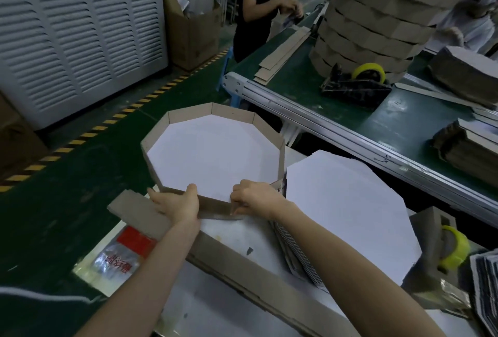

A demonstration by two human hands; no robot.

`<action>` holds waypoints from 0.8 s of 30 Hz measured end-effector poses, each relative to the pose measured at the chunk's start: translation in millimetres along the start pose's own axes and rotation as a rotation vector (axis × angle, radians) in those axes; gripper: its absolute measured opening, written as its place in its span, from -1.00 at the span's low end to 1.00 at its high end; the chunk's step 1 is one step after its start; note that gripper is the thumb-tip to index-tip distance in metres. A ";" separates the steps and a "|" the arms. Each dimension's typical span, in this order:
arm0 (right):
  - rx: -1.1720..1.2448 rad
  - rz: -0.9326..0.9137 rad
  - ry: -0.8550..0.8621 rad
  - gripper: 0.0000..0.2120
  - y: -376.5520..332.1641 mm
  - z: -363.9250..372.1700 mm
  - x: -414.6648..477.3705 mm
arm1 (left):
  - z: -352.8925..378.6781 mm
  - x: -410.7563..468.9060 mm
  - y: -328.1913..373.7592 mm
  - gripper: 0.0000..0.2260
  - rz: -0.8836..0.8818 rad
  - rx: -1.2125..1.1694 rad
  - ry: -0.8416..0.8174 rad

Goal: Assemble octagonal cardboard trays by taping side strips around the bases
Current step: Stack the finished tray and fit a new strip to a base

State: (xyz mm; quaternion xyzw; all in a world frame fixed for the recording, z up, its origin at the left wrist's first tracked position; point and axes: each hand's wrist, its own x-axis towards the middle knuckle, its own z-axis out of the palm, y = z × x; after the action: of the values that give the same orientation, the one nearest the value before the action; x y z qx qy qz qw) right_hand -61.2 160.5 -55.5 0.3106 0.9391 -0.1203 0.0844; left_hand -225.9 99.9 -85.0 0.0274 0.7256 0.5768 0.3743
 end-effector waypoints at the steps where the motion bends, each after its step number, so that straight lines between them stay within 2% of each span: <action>1: -0.002 -0.011 -0.002 -0.85 -1.2 4.0 0.1 | -1.3 -2.7 1.4 -0.20 0.119 0.084 0.015; 2: -0.007 -0.020 -0.013 -0.84 -2.4 7.7 0.1 | -1.8 -5.5 2.0 -0.20 0.267 0.154 0.017; 4: -0.038 -0.025 -0.042 -0.81 -4.5 15.3 0.3 | 0.0 -11.5 3.6 -0.38 0.581 0.365 -0.055; 6: -0.086 -0.032 -0.058 -0.78 -6.7 20.0 0.5 | 2.5 -11.8 6.1 -0.61 0.792 0.601 -0.327; 7: -0.108 -0.046 -0.059 -0.77 -7.6 21.4 0.9 | 2.3 -11.2 6.5 -0.65 0.836 0.728 -0.517; 9: -0.137 -0.102 -0.054 -0.70 -7.8 22.5 1.5 | -0.7 -12.2 6.9 -0.49 0.879 1.066 -0.821; 10: -0.144 -0.136 -0.044 -0.66 -8.3 20.1 0.7 | -1.3 -12.5 4.5 -0.34 0.909 1.244 -0.878; 12: -0.150 -0.215 0.001 -0.66 -9.4 12.4 -2.6 | -2.1 -12.0 -2.6 -0.13 1.010 1.500 -0.798; 13: -0.155 -0.256 0.046 -0.70 -9.1 9.6 -3.5 | -2.0 -11.1 -5.0 -0.14 1.045 1.567 -0.715; 14: -0.173 -0.287 0.077 -0.75 -7.1 9.4 -4.1 | -0.9 -9.3 -5.5 -0.23 1.057 1.594 -0.640; 16: -0.213 -0.257 0.042 -0.82 -5.3 6.2 -3.0 | 1.9 -6.7 -2.2 -0.59 1.084 1.570 -0.560; 17: -0.272 -0.203 0.008 -0.79 -3.3 5.2 -1.6 | 2.8 -6.7 0.4 -0.75 1.099 1.561 -0.550; 18: -0.304 -0.150 -0.032 -0.76 -0.2 3.8 -0.4 | 3.8 -7.5 2.9 -0.82 1.118 1.571 -0.548; 24: -0.279 -0.039 -0.173 -0.74 3.2 12.9 7.3 | 10.3 -4.2 -2.8 -0.82 1.036 1.697 -0.551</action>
State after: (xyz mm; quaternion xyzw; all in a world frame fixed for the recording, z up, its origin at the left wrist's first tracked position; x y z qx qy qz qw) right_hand -64.0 163.6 -70.1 0.2661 0.9418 -0.0167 0.2049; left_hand -215.9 105.4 -85.8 0.7232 0.6820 -0.0609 0.0905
